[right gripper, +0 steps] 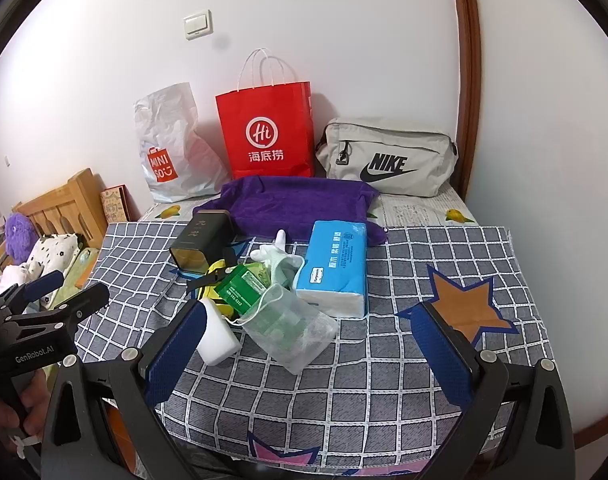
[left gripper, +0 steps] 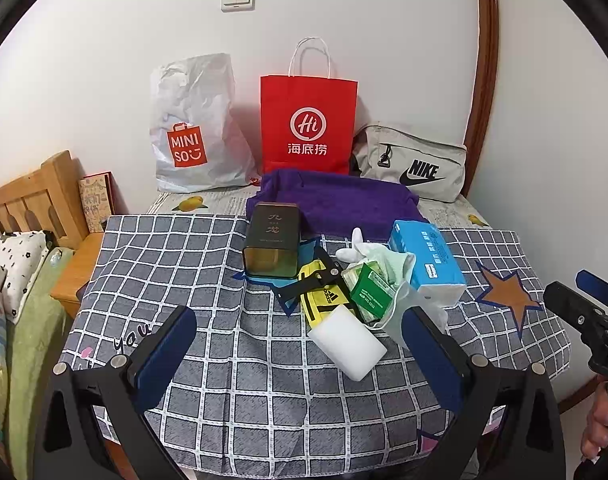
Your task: Organize soft objects
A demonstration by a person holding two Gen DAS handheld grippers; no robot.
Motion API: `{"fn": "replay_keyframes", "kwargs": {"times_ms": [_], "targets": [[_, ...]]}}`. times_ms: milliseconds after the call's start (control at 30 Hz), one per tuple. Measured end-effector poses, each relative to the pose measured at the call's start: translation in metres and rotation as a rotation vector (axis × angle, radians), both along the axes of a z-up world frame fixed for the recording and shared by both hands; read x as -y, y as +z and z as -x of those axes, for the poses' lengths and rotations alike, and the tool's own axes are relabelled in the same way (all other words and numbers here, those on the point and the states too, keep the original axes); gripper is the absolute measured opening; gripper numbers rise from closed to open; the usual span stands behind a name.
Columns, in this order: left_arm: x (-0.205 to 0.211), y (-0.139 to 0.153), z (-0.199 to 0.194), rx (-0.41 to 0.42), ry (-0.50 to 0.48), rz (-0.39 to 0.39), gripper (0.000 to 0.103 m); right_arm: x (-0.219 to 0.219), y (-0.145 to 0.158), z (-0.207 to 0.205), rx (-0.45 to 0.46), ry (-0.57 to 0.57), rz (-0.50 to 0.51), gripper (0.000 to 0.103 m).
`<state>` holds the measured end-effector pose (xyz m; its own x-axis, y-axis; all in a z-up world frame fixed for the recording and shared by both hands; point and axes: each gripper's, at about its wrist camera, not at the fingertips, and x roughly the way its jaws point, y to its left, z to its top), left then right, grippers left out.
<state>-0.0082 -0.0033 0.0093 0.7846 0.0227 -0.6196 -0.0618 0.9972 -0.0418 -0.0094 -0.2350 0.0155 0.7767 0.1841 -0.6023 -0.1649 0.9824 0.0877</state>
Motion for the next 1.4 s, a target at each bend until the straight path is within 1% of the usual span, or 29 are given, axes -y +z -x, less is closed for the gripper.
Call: {"fn": "replay_keyframes", "kwargs": {"times_ms": [600,1067,1400], "targets": [[0.0024,0.0007,0.0016,0.005,0.001,-0.009,0.103,-0.0025,0.0016,0.0018,0.004,0.002,0.0,0.101],[0.0033,0.0015,0.0021,0.003,-0.002,-0.001,0.103,-0.0022,0.002,0.002,0.006,0.003,-0.001,0.101],[0.0053,-0.0038,0.0007,-0.018,-0.019,0.01,0.103,-0.002,0.0018,0.0019,0.006,0.002,-0.003,0.101]]}}
